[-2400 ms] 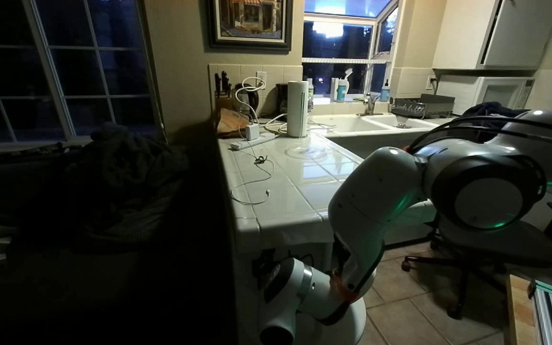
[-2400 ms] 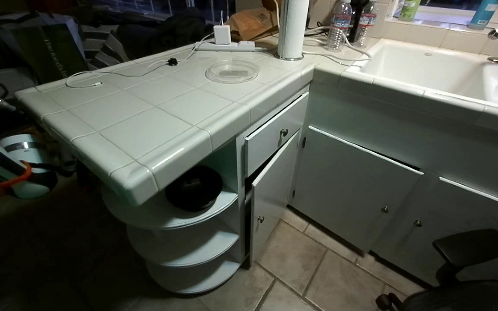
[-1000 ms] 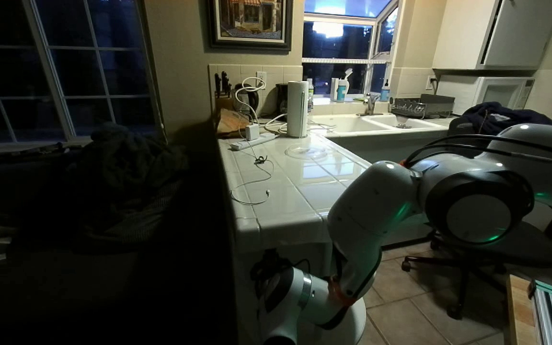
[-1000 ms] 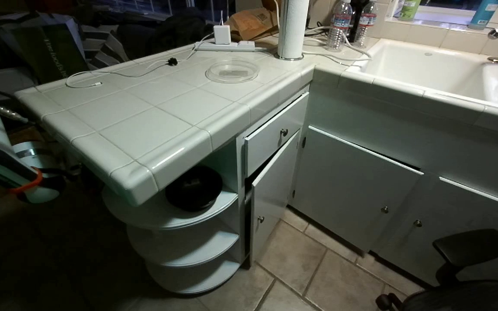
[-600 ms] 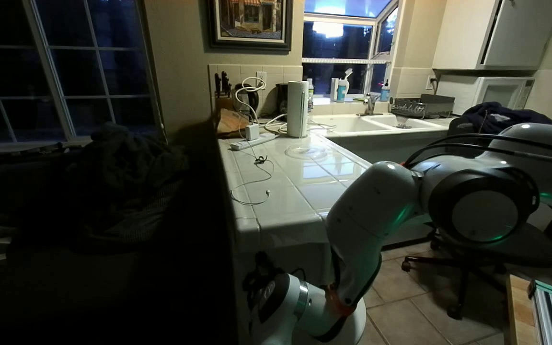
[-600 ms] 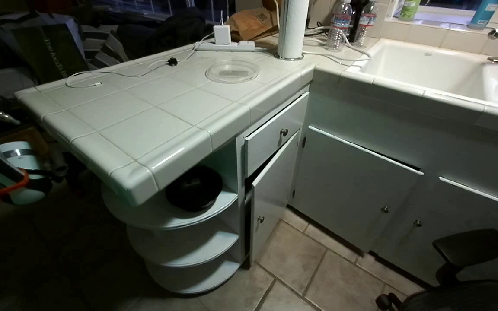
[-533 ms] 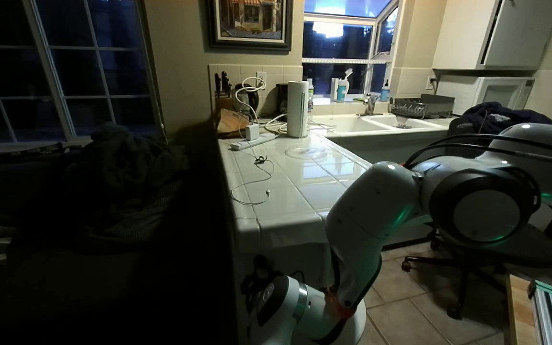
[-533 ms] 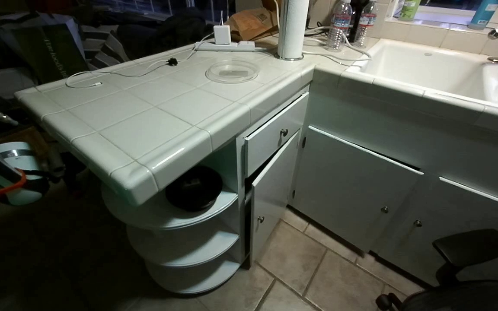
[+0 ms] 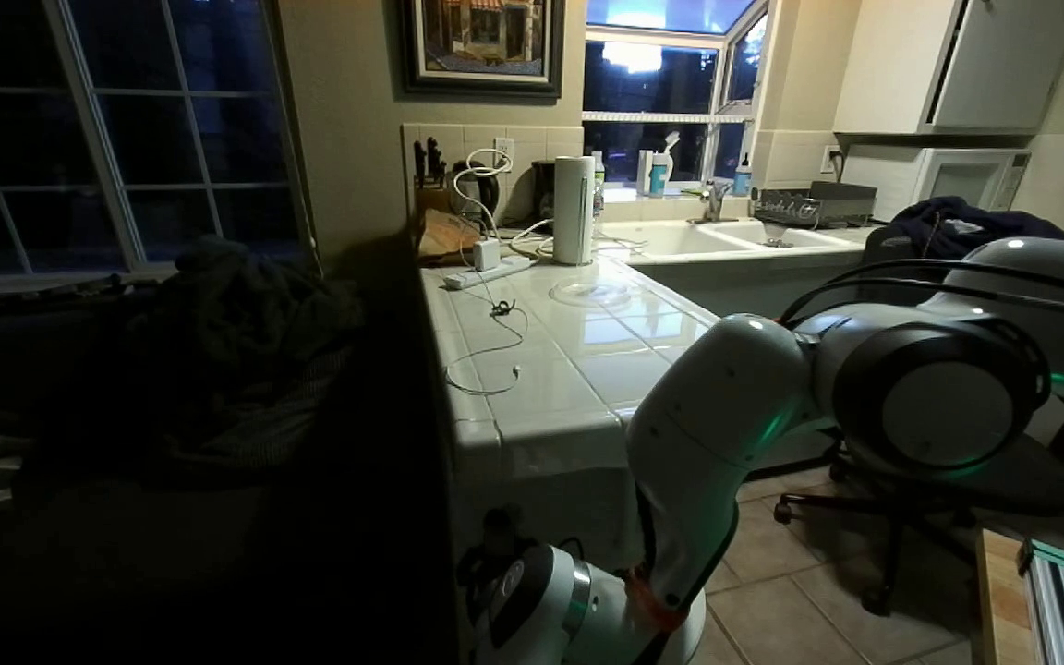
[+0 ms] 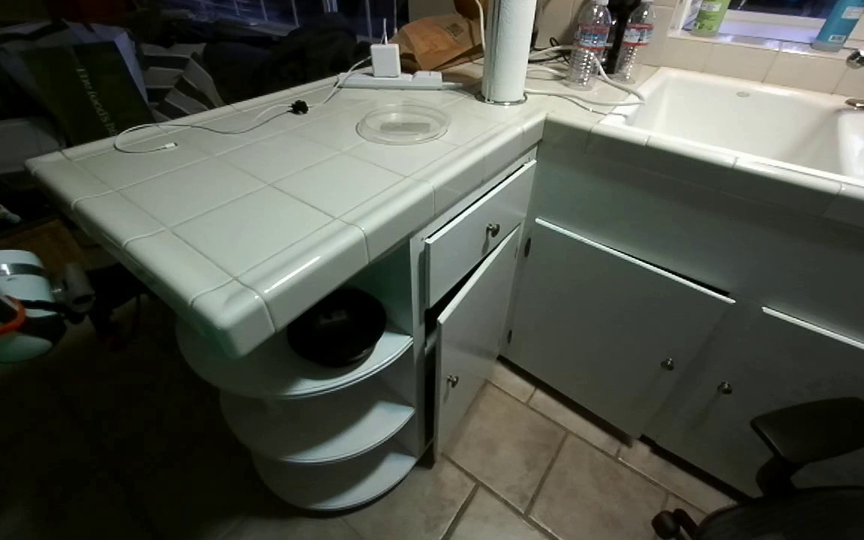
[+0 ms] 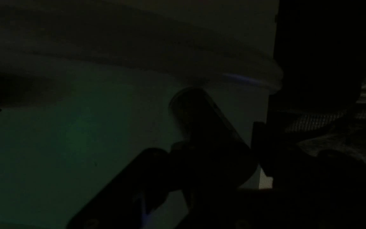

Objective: Pick up the spice bottle from the first left shelf under the kitchen counter and place it on the kitchen counter

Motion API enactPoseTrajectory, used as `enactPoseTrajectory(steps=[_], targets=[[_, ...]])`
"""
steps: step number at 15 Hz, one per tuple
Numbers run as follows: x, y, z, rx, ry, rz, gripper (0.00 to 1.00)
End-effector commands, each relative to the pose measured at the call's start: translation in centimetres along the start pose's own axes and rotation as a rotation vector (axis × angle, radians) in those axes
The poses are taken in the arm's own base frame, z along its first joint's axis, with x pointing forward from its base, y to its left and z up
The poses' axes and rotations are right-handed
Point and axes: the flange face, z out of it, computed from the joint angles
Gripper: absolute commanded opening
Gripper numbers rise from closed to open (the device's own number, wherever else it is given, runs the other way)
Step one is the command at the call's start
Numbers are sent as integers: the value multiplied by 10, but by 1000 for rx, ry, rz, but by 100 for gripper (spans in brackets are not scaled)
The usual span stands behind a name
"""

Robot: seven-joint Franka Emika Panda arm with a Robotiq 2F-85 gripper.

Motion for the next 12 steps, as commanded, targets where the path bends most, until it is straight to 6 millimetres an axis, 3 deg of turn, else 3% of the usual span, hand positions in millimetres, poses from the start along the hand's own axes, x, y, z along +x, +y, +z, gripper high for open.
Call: enactPoseTrajectory(steps=[1, 6, 12], targets=[[-2, 2, -2, 6, -26, 17, 20], [3, 6, 3, -10, -11, 37, 20], [23, 11, 4, -26, 31, 58, 20]])
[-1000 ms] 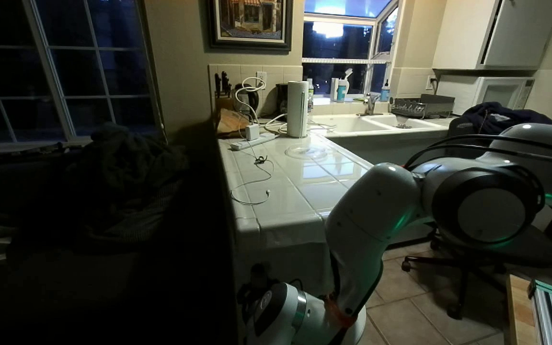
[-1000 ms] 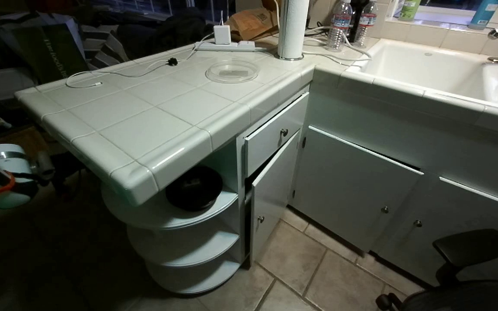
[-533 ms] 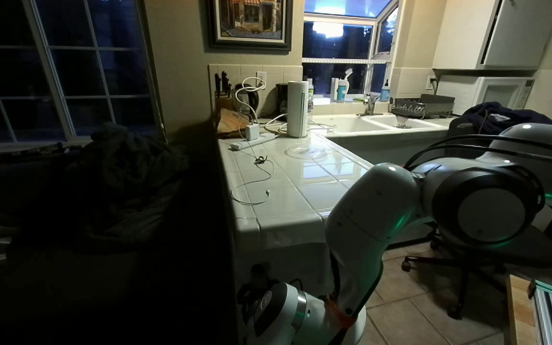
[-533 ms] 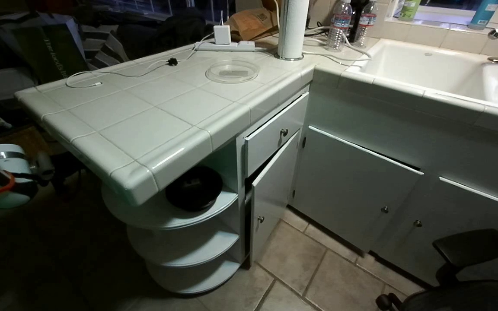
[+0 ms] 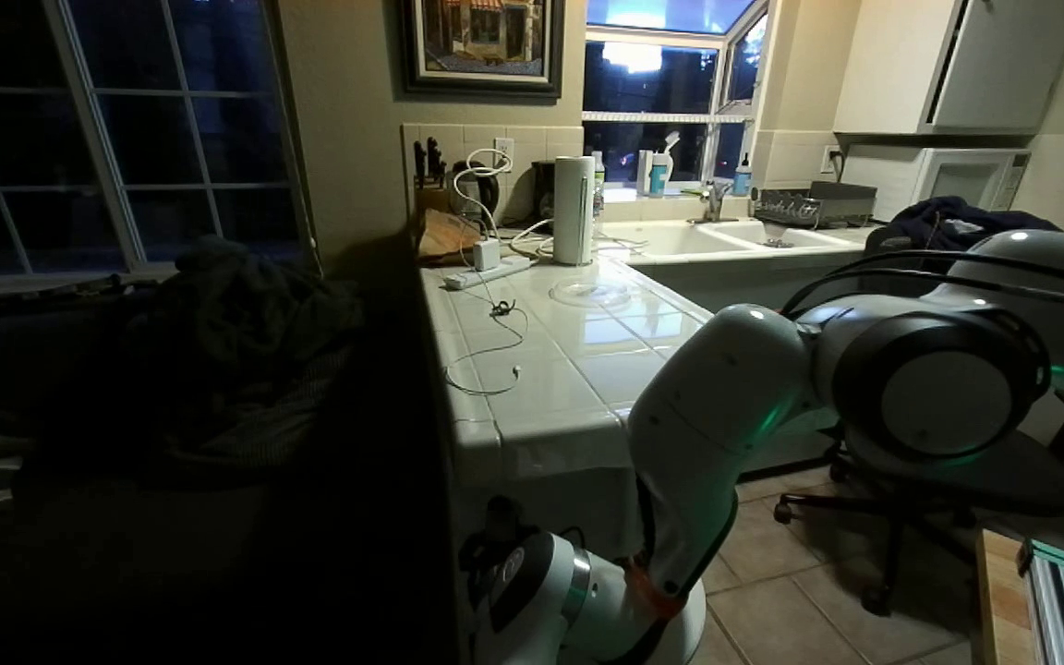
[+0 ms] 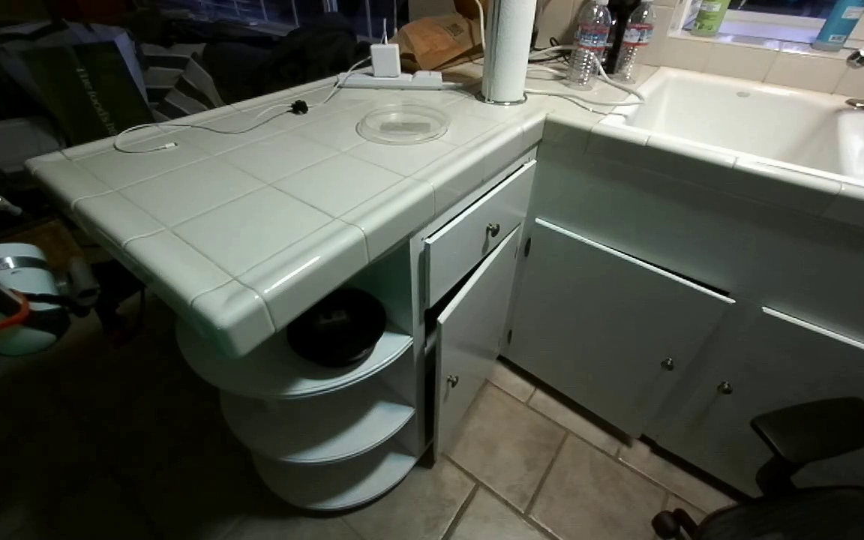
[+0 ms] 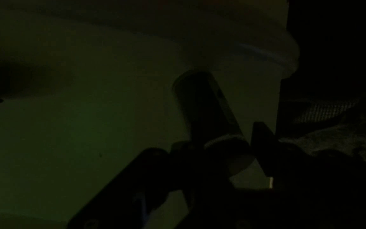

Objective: Pick up the spice bottle from the first left shelf under the kitchen counter and place it on the kitchen counter

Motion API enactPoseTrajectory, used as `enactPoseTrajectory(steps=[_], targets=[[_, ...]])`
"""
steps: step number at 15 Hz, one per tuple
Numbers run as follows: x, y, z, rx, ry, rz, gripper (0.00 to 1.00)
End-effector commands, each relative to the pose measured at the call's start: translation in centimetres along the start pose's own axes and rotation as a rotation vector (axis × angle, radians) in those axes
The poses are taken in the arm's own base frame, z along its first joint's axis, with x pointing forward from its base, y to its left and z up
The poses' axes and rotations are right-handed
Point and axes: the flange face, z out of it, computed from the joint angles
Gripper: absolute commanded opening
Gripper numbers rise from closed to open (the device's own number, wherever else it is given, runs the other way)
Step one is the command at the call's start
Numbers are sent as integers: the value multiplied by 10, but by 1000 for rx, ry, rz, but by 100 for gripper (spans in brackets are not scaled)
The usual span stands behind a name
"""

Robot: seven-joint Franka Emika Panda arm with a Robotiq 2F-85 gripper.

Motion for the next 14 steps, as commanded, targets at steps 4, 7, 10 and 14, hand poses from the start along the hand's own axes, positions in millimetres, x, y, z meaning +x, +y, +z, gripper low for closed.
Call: enactPoseTrajectory(steps=[4, 7, 10, 14], targets=[[17, 12, -8, -18, 13, 48, 20], [16, 19, -10, -30, 13, 46, 20], [15, 30, -11, -50, 24, 46, 20], [15, 42, -10, -73, 39, 45, 20]])
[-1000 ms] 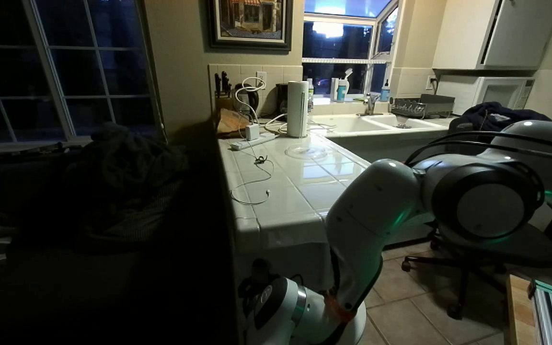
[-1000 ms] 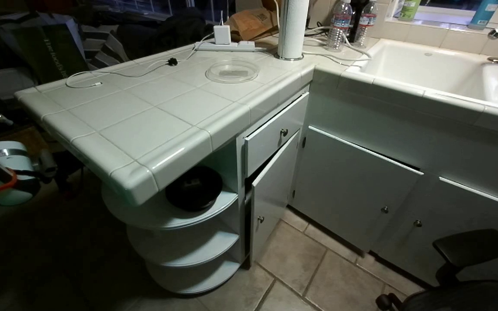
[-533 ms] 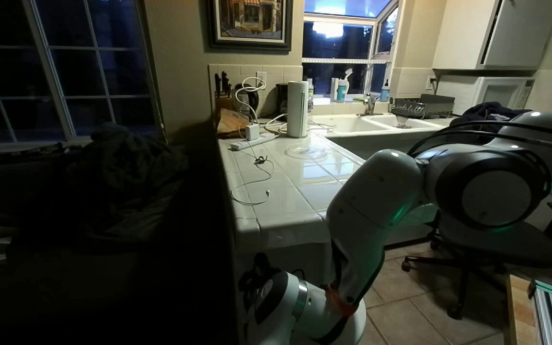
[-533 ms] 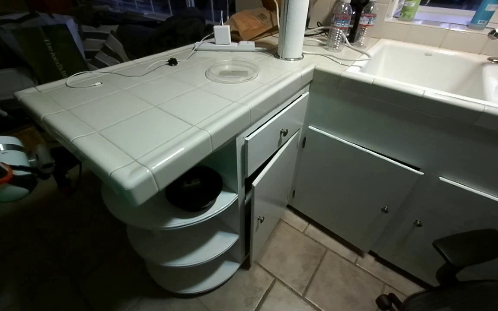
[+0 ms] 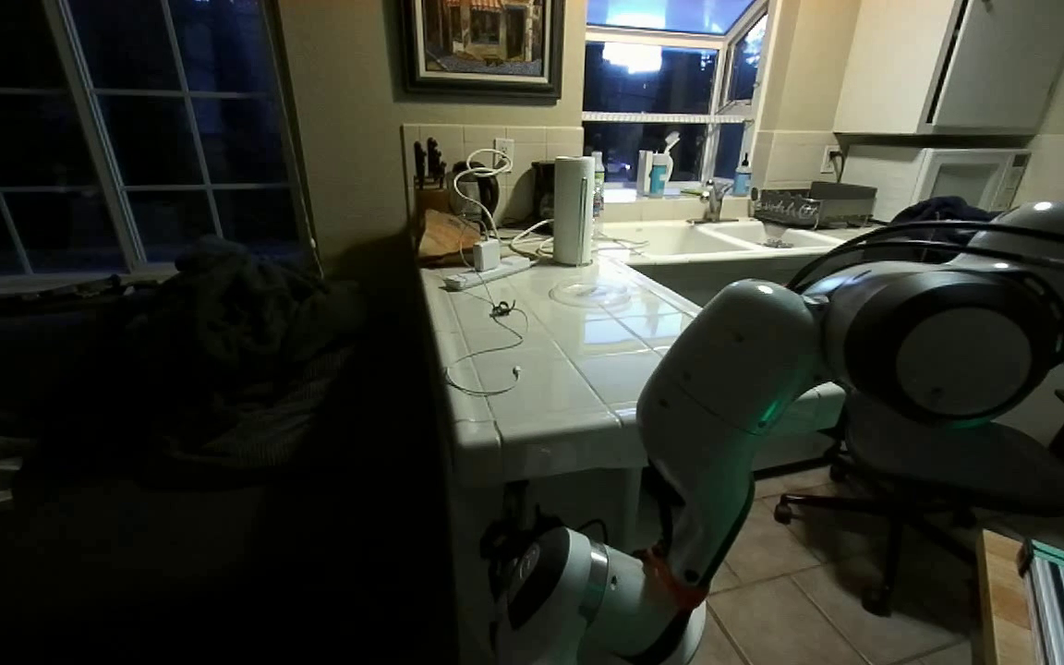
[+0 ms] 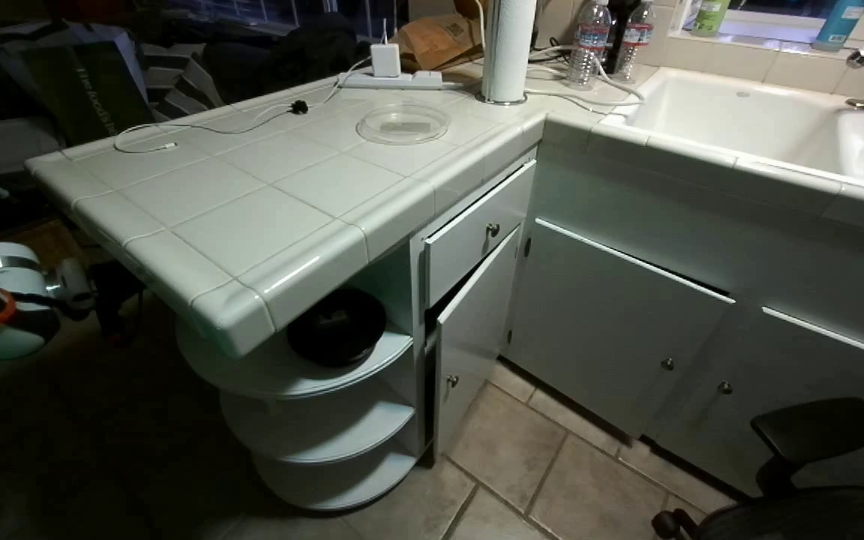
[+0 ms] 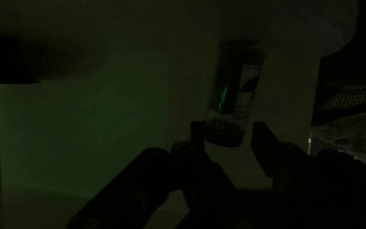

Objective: Pick up the spice bottle from the first left shelf under the kitchen counter and place it on the kitchen counter

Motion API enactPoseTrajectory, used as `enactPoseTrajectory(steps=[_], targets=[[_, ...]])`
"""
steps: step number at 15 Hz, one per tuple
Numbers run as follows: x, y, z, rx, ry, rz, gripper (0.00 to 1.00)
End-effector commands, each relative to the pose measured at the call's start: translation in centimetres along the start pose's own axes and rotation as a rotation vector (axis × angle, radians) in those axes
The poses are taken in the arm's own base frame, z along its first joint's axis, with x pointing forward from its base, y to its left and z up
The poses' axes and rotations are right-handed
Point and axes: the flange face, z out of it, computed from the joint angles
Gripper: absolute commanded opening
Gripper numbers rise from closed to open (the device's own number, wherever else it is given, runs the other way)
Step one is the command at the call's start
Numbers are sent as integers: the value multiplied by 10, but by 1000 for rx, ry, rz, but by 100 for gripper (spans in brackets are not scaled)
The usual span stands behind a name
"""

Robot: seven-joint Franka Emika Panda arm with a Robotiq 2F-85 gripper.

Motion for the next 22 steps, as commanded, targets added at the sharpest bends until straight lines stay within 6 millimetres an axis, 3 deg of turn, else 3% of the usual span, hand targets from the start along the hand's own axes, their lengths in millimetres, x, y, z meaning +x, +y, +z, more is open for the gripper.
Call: enactPoseTrajectory(steps=[1, 12, 13, 14, 18, 22], targets=[[3, 15, -3, -22, -3, 33, 20], [0, 16, -3, 6, -9, 21, 20], [1, 15, -3, 23, -9, 23, 70], [1, 13, -1, 40, 6, 20, 71], [3, 5, 6, 88, 20, 13, 99], [-4, 5, 13, 106, 22, 15, 100]])
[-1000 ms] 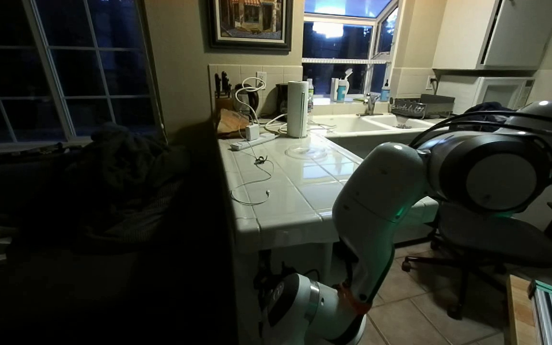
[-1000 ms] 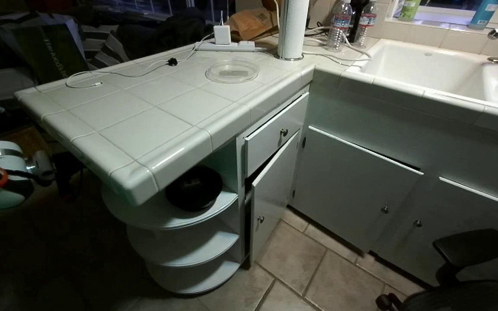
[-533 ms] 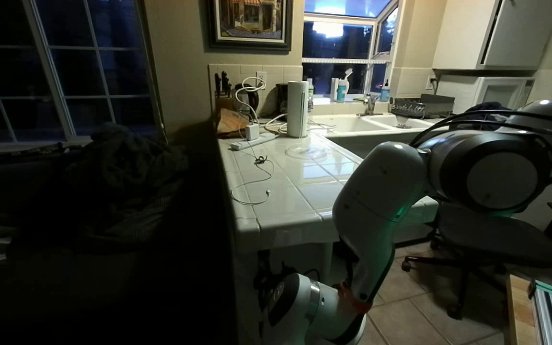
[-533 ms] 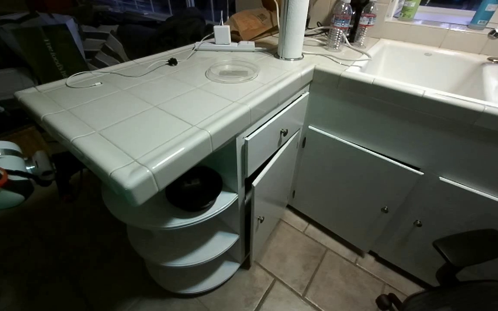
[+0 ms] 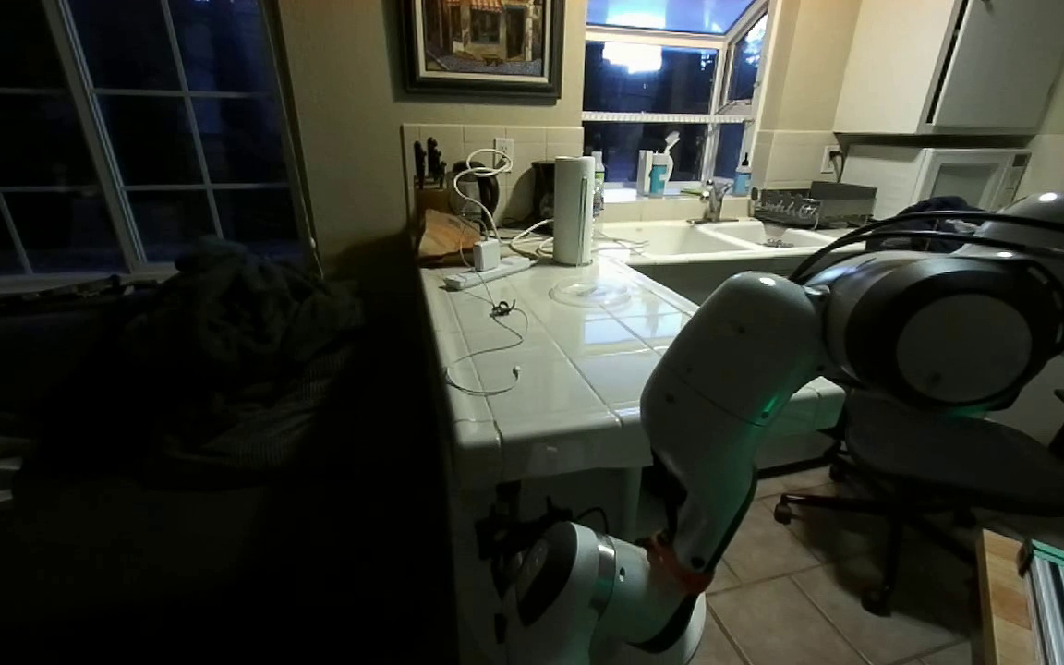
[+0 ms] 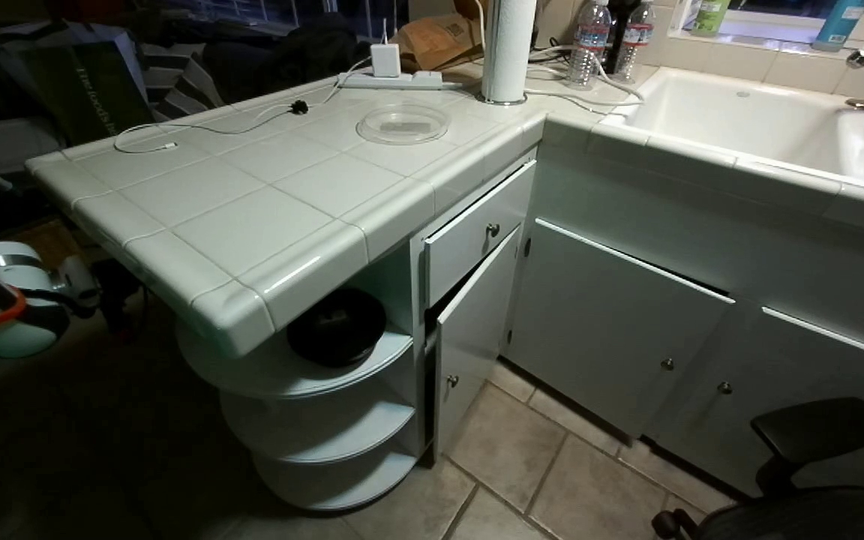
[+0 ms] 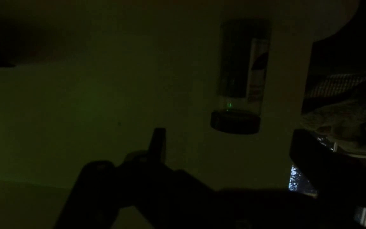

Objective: Pick up the spice bottle from the first left shelf under the kitchen counter and place it on the kitchen counter

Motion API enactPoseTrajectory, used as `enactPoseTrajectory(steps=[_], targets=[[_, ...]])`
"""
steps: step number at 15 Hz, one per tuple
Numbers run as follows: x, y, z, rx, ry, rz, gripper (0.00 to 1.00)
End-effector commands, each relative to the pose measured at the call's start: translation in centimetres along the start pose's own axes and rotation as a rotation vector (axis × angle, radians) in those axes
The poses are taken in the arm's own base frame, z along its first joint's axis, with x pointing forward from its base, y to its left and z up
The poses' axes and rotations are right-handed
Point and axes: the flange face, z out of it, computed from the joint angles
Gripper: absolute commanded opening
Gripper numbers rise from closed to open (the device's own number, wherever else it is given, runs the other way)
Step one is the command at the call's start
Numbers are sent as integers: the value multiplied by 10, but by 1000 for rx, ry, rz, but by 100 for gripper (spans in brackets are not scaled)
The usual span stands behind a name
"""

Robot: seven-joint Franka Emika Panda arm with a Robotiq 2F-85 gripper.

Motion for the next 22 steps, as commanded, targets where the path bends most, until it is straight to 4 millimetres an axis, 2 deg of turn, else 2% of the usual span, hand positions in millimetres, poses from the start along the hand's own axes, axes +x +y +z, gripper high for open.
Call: enactPoseTrajectory(steps=[1, 7, 14, 22], targets=[[-12, 1, 9, 47, -17, 34, 100], [-21, 9, 27, 44, -15, 19, 100], [-20, 16, 47, 45, 5, 18, 100], [-20, 16, 54, 88, 0, 9, 100]])
